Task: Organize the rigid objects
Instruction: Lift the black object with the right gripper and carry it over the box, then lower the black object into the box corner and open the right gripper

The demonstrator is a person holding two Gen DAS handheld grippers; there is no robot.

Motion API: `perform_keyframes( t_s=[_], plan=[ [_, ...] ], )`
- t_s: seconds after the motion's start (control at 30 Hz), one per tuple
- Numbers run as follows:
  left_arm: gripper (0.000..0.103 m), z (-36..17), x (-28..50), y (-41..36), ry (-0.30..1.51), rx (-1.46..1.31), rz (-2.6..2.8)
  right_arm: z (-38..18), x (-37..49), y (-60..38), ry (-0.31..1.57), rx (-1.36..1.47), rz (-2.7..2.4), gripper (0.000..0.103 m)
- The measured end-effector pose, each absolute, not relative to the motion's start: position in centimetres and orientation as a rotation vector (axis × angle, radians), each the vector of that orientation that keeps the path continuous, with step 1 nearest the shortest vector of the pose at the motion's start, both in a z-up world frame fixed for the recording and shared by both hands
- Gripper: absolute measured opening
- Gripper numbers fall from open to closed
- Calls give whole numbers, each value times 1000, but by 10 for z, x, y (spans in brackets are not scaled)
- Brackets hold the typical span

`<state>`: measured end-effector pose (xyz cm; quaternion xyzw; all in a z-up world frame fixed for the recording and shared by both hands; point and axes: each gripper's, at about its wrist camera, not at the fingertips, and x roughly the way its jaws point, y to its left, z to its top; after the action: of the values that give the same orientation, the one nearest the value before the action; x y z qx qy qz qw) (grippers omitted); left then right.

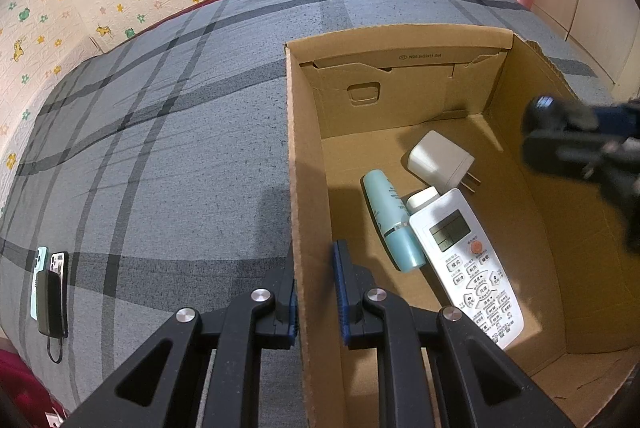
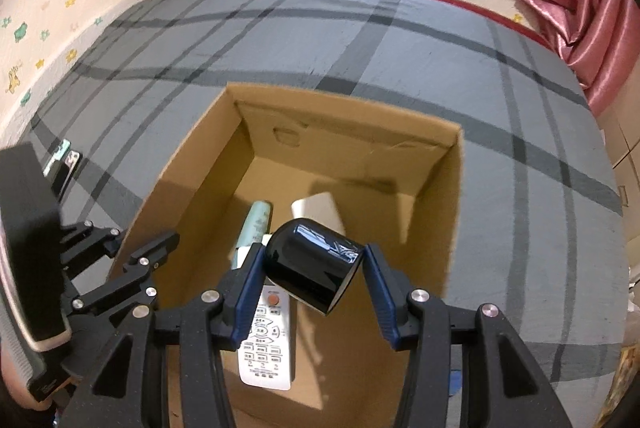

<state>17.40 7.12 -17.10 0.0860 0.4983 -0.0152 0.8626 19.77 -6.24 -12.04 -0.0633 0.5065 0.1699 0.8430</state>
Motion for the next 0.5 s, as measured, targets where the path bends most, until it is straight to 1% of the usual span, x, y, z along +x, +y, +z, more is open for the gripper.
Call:
perform_keyframes(
  t_s=[0.5],
  plan=[
    [16, -171, 174, 73, 1042, 177, -33, -164, 210, -35, 1204, -156, 375, 53]
  ],
)
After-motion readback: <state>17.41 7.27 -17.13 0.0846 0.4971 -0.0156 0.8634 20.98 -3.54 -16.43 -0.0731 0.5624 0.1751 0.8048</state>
